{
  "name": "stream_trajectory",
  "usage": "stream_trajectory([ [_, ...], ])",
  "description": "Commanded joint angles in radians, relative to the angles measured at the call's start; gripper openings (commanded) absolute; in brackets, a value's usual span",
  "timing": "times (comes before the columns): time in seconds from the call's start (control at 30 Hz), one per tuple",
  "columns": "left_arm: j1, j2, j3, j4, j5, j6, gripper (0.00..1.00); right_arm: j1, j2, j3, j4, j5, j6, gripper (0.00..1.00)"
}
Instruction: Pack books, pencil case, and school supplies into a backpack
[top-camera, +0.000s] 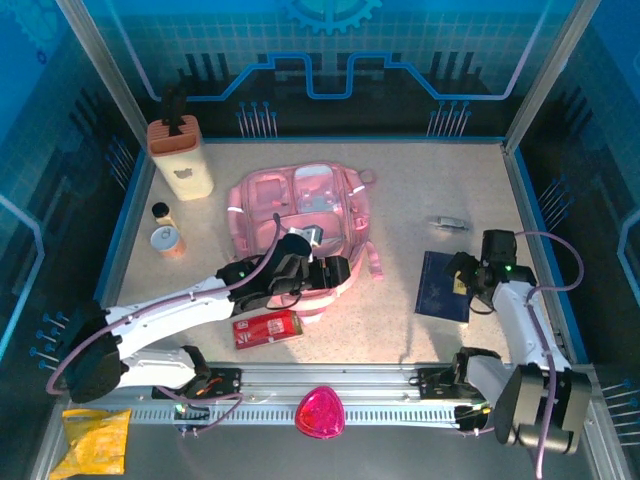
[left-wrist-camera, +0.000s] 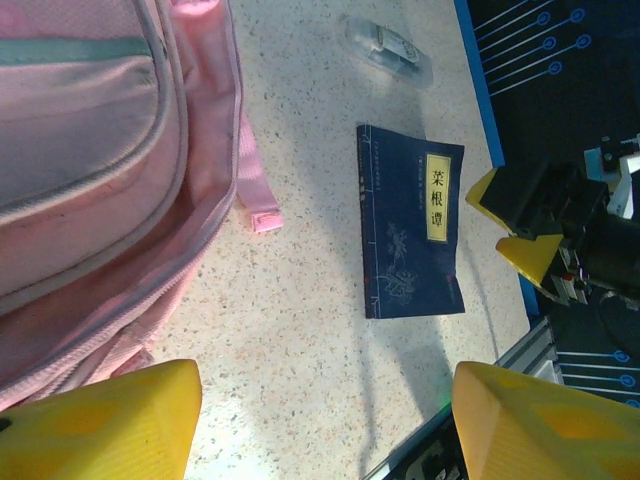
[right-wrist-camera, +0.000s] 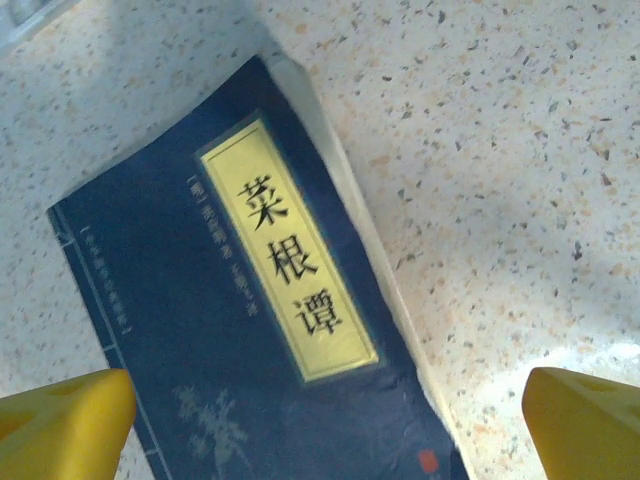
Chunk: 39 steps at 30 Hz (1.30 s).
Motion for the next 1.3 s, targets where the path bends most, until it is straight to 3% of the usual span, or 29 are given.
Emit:
stream_trajectory([
  [0.0,-0.013,0.03,-0.001,0.047,-0.02,-0.023,0.68,-0.046,0.081,0.009,0.06,-0.07,-0.053,1.0],
  [0.2,-0.014,-0.022,0.002,-0.037,-0.043,0.039,0.71,-0.038,0.175,0.003,0.139,-0.236,-0.073,0.98],
  [0.43,-0.004,-0.121,0.005,-0.184,-0.058,0.126,0.79,0.055,0.204,0.022,0.103,-0.321,-0.091,0.95],
  [0.63,0.0,-0.102,0.044,-0.225,-0.041,0.094,0.8,0.204,0.191,0.015,0.094,-0.366,-0.053,0.94],
  [0.77,-0.021,0.017,0.11,-0.202,0.003,0.057,0.79,0.263,0.119,0.01,0.047,-0.361,-0.046,0.93],
  [0.97,-0.111,0.243,0.245,-0.147,-0.024,0.006,0.75,0.202,-0.009,-0.025,-0.022,-0.293,-0.061,0.93],
  [1.1,-0.128,0.385,0.319,-0.101,-0.018,-0.027,0.69,0.133,-0.045,-0.063,-0.027,-0.31,-0.061,0.87],
  [1.27,-0.131,0.523,0.379,-0.076,-0.035,-0.032,0.6,0.13,-0.058,-0.119,0.003,-0.341,-0.021,0.75],
])
